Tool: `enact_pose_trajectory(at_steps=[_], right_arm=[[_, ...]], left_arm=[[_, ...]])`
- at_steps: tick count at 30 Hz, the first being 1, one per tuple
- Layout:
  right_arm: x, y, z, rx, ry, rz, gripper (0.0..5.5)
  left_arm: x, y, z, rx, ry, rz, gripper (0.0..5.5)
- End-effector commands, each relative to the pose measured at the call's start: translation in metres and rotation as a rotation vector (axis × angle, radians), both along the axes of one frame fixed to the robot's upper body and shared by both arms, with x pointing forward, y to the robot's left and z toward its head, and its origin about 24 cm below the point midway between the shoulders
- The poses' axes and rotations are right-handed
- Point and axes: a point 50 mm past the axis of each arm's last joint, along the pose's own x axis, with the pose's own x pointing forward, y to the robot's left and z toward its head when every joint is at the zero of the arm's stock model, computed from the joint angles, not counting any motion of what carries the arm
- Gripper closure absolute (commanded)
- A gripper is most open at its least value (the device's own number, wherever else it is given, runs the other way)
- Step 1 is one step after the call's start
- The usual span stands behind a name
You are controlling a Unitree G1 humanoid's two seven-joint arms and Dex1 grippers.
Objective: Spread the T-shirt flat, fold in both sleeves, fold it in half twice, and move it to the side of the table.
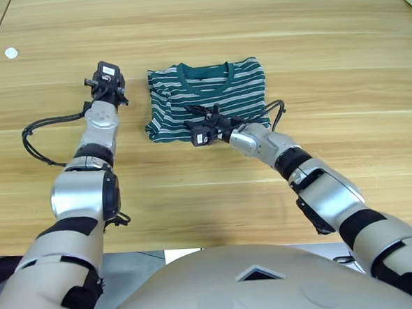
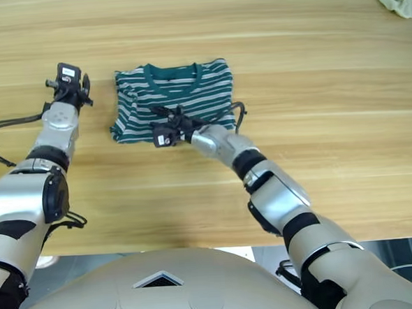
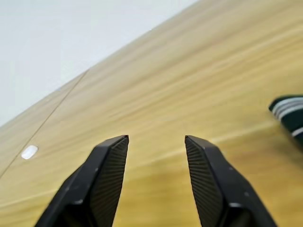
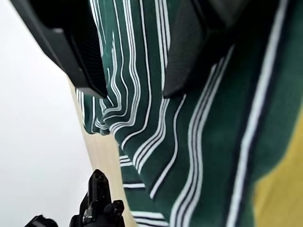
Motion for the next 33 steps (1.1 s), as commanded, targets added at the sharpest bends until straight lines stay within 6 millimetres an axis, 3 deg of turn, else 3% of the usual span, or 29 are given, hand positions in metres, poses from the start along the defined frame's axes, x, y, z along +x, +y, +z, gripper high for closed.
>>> enact_pose_trajectory(at_steps=[1, 4, 6, 8, 11, 14, 18, 22, 26, 30, 33], right_arm=[[0.006, -0.019, -0.009, -0.249, 0.049, 0.052, 3.30], [0.004, -0.038, -0.001, -0.358, 0.071, 0.184, 3.30], [-0.014, -0.063, 0.003, -0.439, 0.113, 0.340, 3.30], [-0.046, -0.102, 0.007, -0.468, 0.179, 0.431, 3.30], [-0.095, -0.160, 0.011, -0.462, 0.292, 0.374, 3.30], [-0.100, -0.185, 0.022, -0.400, 0.283, 0.190, 3.30], [-0.073, -0.184, 0.045, -0.200, 0.118, -0.010, 3.30], [-0.068, -0.150, 0.077, 0.249, 0.004, -0.042, 3.30], [-0.052, -0.157, 0.097, 0.640, 0.023, -0.256, 3.30], [-0.055, -0.158, 0.083, 0.655, 0.107, -0.318, 3.30], [-0.060, -0.157, 0.081, 0.625, 0.122, -0.305, 3.30]], left_arm=[[-0.004, -0.009, -0.001, -0.059, -0.065, -0.059, 3.30], [-0.007, -0.015, 0.001, -0.064, -0.118, -0.117, 3.30], [-0.008, -0.018, 0.003, -0.053, -0.158, -0.164, 3.30], [-0.011, -0.022, 0.009, -0.033, -0.210, -0.228, 3.30], [-0.013, -0.023, 0.019, 0.005, -0.279, -0.303, 3.30], [-0.015, -0.029, 0.030, 0.044, -0.344, -0.402, 3.30], [-0.024, -0.053, 0.038, 0.090, -0.389, -0.631, 3.30], [-0.042, -0.069, 0.039, 0.147, -0.376, -0.880, 3.30], [-0.066, -0.108, 0.030, 0.125, -0.313, -1.254, 3.30], [-0.087, -0.140, -0.008, 0.076, -0.066, -1.523, 3.30], [-0.101, -0.148, -0.026, 0.054, 0.066, -1.646, 3.30]])
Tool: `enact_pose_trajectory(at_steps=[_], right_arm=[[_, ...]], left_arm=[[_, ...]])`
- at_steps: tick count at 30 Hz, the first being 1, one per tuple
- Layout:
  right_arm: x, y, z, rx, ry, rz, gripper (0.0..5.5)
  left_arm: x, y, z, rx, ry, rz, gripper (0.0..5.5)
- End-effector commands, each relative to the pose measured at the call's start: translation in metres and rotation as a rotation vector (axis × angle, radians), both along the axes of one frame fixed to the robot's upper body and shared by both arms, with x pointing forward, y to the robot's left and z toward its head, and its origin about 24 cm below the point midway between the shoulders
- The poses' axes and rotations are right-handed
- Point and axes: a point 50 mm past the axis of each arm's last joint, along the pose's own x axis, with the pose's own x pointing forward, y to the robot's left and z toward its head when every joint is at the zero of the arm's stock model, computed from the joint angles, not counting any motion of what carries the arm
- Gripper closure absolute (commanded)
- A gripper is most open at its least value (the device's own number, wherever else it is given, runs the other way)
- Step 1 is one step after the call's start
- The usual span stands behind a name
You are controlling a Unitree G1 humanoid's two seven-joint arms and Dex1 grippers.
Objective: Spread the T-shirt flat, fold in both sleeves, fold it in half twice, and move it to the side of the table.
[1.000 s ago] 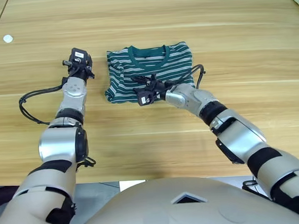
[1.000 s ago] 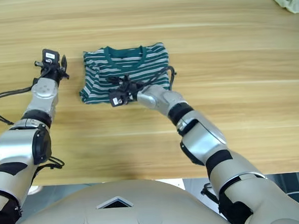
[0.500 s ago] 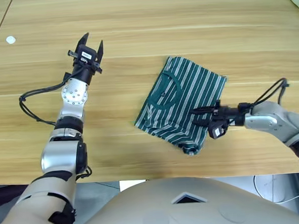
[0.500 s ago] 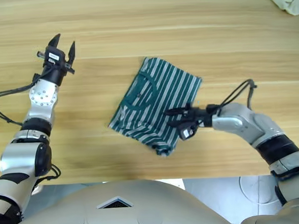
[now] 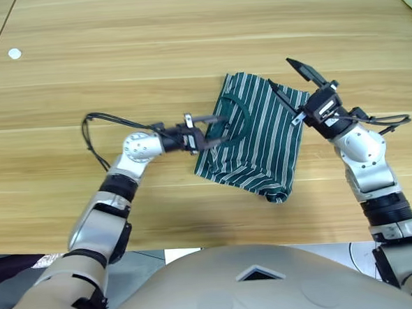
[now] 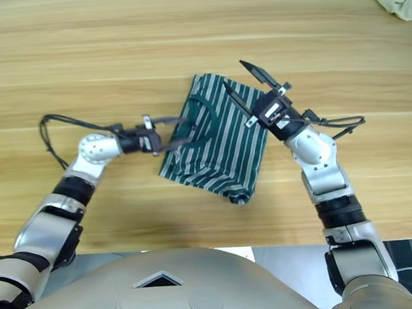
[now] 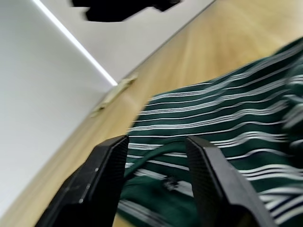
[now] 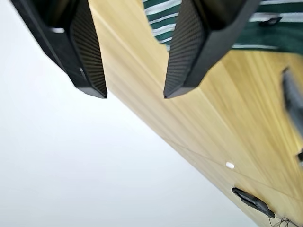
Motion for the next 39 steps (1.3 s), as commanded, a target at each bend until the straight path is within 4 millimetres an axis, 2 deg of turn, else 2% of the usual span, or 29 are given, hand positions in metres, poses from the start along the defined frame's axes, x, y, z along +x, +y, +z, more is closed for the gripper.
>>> enact_pose_trajectory(at_steps=[1, 4, 6, 9, 12, 14, 18, 20, 24, 27, 29, 32, 34, 36, 39], right_arm=[[-0.002, 0.000, -0.003, -0.029, 0.026, 0.003, 3.30], [0.002, -0.002, -0.011, -0.074, 0.050, -0.022, 3.30], [0.001, -0.001, -0.015, -0.104, 0.062, -0.015, 3.30], [-0.003, -0.002, -0.025, -0.167, 0.099, -0.005, 3.30], [-0.015, -0.006, -0.038, -0.263, 0.145, 0.025, 3.30], [-0.019, -0.012, -0.042, -0.299, 0.160, 0.016, 3.30], [-0.025, -0.021, -0.044, -0.341, 0.168, -0.002, 3.30], [-0.026, -0.019, -0.044, -0.358, 0.169, 0.019, 3.30], [-0.057, 0.000, -0.041, -0.346, 0.193, 0.205, 3.30], [-0.083, 0.025, -0.039, -0.227, 0.237, 0.261, 3.30], [-0.100, 0.040, -0.047, -0.176, 0.314, 0.293, 3.30], [-0.107, 0.047, -0.068, -0.177, 0.426, 0.270, 3.30], [-0.101, 0.043, -0.089, -0.223, 0.494, 0.212, 3.30], [-0.095, 0.030, -0.111, -0.275, 0.576, 0.149, 3.30], [-0.101, 0.017, -0.132, -0.347, 0.658, 0.146, 3.30]], left_arm=[[-0.013, -0.005, -0.018, 0.072, 0.107, -0.116, 3.30], [-0.013, 0.001, -0.021, 0.075, 0.136, -0.103, 3.30], [-0.013, 0.017, -0.025, 0.110, 0.139, -0.059, 3.30], [-0.019, 0.054, -0.029, 0.129, 0.151, 0.064, 3.30], [-0.048, 0.079, -0.045, 0.122, 0.217, 0.165, 3.30], [-0.069, 0.086, -0.054, 0.113, 0.258, 0.213, 3.30], [-0.107, 0.081, -0.062, 0.053, 0.328, 0.275, 3.30], [-0.123, 0.073, -0.061, 0.023, 0.339, 0.303, 3.30], [-0.122, 0.054, -0.041, -0.098, 0.275, 0.456, 3.30], [-0.108, 0.059, -0.027, -0.111, 0.195, 0.564, 3.30], [-0.104, 0.063, -0.023, -0.103, 0.177, 0.610, 3.30], [-0.109, 0.058, -0.021, -0.112, 0.198, 0.610, 3.30], [-0.113, 0.056, -0.021, -0.110, 0.215, 0.603, 3.30], [-0.113, 0.060, -0.025, -0.090, 0.226, 0.618, 3.30], [-0.112, 0.066, -0.031, -0.057, 0.239, 0.638, 3.30]])
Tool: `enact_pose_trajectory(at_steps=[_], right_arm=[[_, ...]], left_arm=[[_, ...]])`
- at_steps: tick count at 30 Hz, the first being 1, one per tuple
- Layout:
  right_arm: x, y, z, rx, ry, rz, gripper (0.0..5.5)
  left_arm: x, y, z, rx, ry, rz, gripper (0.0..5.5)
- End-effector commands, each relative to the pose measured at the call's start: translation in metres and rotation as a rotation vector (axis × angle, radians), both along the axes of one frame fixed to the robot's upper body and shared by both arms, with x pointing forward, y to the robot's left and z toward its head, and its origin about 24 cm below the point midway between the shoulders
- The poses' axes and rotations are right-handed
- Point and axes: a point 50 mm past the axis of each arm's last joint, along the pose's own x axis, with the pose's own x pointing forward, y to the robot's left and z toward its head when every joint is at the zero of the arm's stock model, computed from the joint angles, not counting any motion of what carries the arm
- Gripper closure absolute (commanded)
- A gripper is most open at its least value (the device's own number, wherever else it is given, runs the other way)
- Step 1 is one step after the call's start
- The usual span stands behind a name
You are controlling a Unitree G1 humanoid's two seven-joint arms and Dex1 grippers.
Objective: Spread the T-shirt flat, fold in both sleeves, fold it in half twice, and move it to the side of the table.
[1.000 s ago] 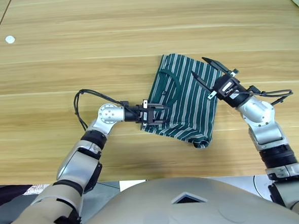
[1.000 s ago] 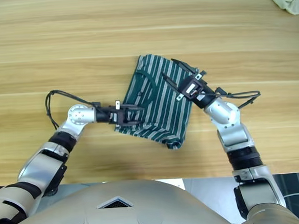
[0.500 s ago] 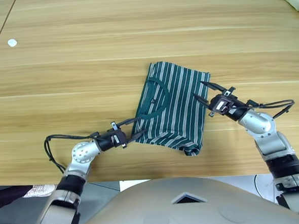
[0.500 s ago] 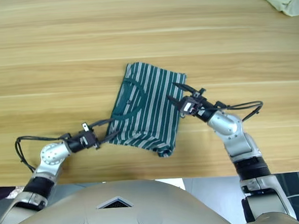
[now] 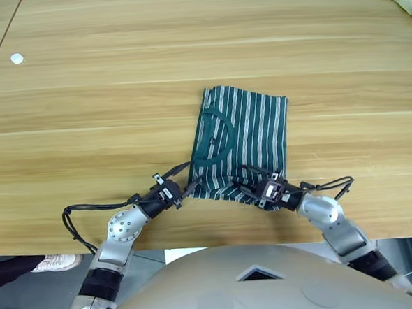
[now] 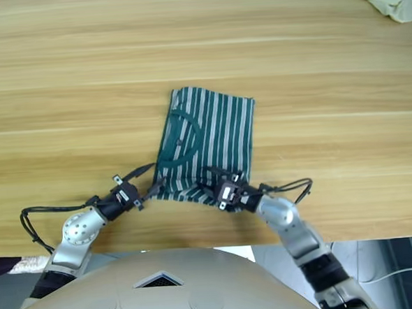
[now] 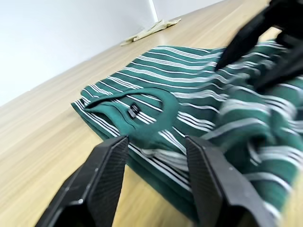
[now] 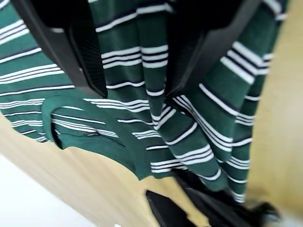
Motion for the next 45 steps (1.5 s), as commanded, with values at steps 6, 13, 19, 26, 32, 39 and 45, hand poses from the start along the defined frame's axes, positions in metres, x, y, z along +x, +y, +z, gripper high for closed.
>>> enact_pose_trajectory(at_steps=[6, 13, 19, 26, 32, 39, 45], right_arm=[[-0.027, -0.025, -0.043, -0.173, 0.185, 0.106, 3.30], [-0.019, -0.022, 0.034, 0.235, -0.033, 0.210, 3.30], [0.015, -0.043, 0.085, 0.455, -0.203, 0.052, 3.30], [-0.040, -0.118, 0.039, -0.312, -0.100, -0.017, 3.30], [-0.089, -0.134, 0.043, -0.634, -0.019, 0.127, 2.75], [-0.090, -0.108, 0.036, -0.589, -0.041, 0.249, 2.17], [-0.083, -0.091, 0.030, -0.540, -0.073, 0.308, 2.17]], left_arm=[[0.000, 0.012, -0.012, 0.059, 0.046, -0.010, 3.30], [-0.004, 0.029, 0.030, -0.156, -0.035, -0.111, 3.30], [0.021, 0.064, 0.049, -0.218, -0.064, -0.034, 3.30], [-0.011, 0.098, 0.025, 0.419, 0.088, -0.327, 3.30], [-0.035, 0.086, 0.023, 0.554, 0.124, -0.529, 2.74], [-0.033, 0.036, 0.015, 0.472, -0.022, -0.707, 2.45], [-0.018, 0.016, 0.007, 0.434, -0.130, -0.762, 2.45]])
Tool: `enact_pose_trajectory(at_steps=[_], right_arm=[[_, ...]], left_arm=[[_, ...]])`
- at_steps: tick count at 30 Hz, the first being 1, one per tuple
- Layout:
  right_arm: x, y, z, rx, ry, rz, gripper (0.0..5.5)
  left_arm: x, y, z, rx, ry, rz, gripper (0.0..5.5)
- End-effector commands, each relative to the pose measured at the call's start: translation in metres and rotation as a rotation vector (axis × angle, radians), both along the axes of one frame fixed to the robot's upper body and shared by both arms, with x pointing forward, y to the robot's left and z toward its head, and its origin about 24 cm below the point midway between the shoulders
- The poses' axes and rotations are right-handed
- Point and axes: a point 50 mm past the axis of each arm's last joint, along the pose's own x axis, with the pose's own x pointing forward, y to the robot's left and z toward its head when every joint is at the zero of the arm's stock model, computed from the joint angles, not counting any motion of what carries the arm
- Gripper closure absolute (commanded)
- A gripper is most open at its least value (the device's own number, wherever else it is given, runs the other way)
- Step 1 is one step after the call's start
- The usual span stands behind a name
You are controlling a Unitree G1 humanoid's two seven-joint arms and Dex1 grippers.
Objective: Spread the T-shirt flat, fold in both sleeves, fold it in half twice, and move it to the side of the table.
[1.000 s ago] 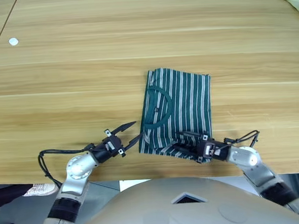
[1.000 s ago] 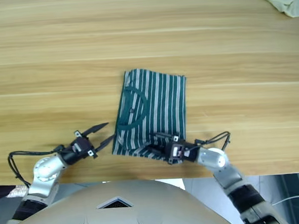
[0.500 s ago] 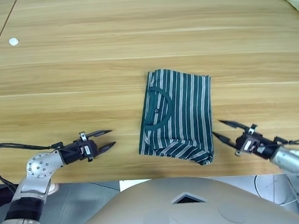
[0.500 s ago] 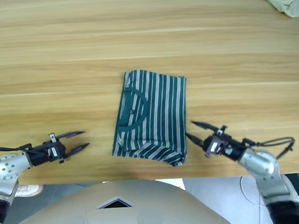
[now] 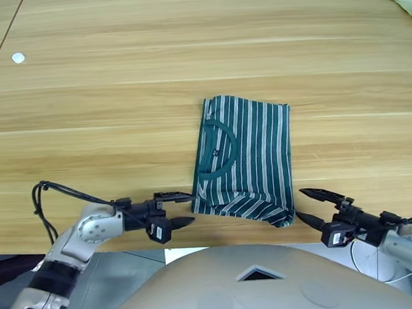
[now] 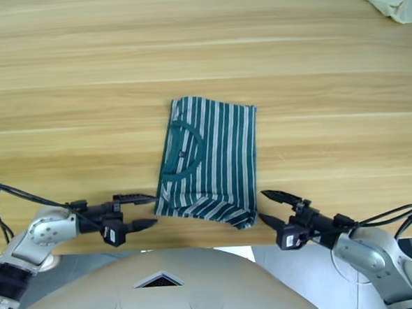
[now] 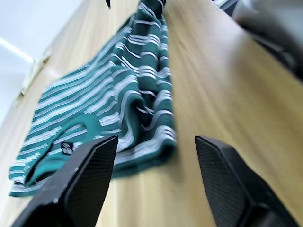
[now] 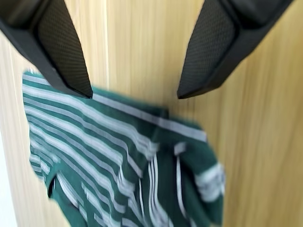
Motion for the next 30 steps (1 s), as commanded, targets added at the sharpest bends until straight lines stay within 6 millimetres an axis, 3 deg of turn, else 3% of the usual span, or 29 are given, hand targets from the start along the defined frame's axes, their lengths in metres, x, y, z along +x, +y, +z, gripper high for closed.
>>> enact_pose_trajectory(at_steps=[1, 19, 30], right_arm=[[-0.008, 0.005, -0.014, -0.055, 0.089, 0.061, 2.17], [-0.014, 0.014, -0.011, -0.018, 0.118, 0.135, 2.17], [-0.007, 0.022, -0.016, 0.033, 0.101, 0.164, 4.33]], left_arm=[[-0.004, -0.004, -0.018, 0.078, 0.037, -0.059, 2.45], [0.001, -0.012, -0.036, 0.108, 0.023, -0.115, 2.45], [-0.007, -0.016, -0.045, 0.099, 0.077, -0.135, 4.04]])
